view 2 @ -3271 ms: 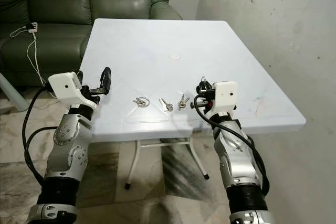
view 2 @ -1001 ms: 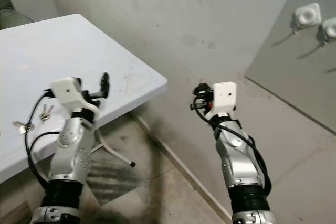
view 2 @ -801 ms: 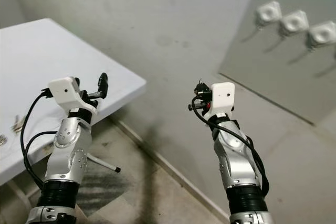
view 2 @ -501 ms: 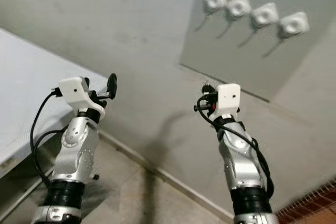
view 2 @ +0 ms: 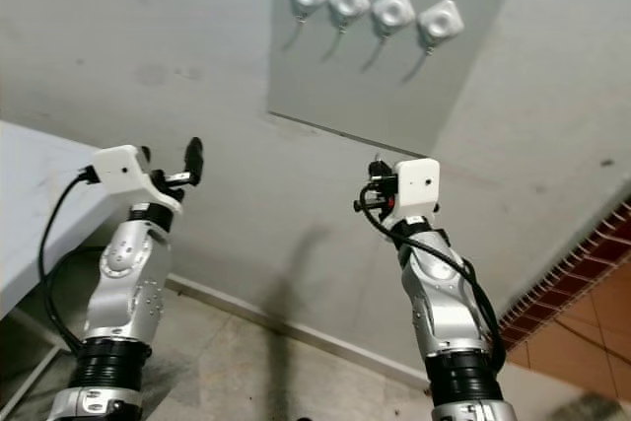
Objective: Hang keys on a hook
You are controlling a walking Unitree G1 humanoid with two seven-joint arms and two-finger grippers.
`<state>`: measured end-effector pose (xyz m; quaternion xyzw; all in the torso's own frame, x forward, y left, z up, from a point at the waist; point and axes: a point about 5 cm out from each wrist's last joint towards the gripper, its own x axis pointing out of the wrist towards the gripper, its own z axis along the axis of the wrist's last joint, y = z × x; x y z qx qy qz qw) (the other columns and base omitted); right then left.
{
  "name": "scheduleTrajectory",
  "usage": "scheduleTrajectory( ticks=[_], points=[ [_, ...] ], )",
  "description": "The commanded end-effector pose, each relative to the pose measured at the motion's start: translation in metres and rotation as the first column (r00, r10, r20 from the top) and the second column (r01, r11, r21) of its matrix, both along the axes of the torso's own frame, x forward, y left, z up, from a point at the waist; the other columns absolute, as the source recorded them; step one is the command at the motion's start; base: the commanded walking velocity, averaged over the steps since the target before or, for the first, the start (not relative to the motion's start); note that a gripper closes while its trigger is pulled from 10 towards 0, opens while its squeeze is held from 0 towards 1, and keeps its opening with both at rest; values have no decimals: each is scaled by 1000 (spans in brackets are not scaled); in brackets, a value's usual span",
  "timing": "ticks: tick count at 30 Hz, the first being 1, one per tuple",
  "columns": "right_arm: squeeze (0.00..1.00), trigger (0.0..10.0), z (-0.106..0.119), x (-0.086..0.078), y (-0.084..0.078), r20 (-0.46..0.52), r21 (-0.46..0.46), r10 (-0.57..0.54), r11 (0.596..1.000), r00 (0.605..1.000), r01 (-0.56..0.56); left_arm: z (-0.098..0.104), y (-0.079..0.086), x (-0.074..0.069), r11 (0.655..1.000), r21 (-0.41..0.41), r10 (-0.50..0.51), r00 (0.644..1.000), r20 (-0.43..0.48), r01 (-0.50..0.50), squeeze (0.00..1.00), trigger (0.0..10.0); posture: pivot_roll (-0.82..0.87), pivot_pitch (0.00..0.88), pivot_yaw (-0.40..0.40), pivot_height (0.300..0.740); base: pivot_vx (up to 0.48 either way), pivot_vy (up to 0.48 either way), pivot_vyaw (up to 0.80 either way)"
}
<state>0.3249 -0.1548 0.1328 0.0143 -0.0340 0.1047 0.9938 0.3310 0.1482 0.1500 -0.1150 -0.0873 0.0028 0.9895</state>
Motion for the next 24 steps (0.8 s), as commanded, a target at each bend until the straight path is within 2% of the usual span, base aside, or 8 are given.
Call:
scheduleTrajectory(
  ticks=[1,18,22,24],
  points=[
    [0,10000,7,2,1,21,2,6,1000,1000,-6,3,0,1,1000,12,-4,1000,5,4,0,10000,-26,0,-88,740,0,0,-712],
    [0,10000,8,3,-1,15,-3,-1,1000,1000,1,3,1,1,1000,29,-2,1000,-6,2,0,10000,-27,0,-90,740,0,0,-698],
    [0,10000,9,4,-1,22,2,-4,1000,1000,4,2,2,1,1000,10,-1,1000,-11,2,0,10000,-28,0,-89,740,0,0,-688],
    [0,10000,11,3,-1,33,16,0,1000,999,0,2,2,1,1000,14,7,1000,-18,-7,0,10000,-29,0,-89,740,0,0,-238]
  ],
)
